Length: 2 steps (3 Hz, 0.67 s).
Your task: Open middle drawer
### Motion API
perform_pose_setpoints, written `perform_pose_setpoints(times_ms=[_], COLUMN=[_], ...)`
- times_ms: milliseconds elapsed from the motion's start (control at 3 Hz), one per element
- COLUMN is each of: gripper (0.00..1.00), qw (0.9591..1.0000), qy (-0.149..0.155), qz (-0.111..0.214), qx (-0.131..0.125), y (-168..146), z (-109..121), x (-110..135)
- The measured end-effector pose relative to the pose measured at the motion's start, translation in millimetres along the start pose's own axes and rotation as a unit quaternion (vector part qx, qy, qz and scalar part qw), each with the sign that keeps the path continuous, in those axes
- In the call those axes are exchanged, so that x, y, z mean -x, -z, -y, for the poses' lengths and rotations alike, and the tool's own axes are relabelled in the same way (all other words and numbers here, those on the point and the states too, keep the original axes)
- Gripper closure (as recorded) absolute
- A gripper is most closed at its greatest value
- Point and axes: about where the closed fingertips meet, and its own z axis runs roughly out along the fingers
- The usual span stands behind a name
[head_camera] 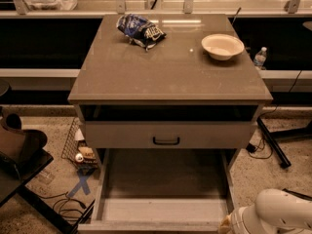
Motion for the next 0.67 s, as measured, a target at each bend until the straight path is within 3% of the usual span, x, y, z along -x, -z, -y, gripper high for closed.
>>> perform_pose_setpoints(times_ms=[333,667], gripper=[1.00,1.00], qw=[1.0000,0.9992], qy=[0.005,0.039], qz=[-0.001,-0.010], qx=[-0.001,-0.008], y=[1,9], z=[7,48], x=[0,2])
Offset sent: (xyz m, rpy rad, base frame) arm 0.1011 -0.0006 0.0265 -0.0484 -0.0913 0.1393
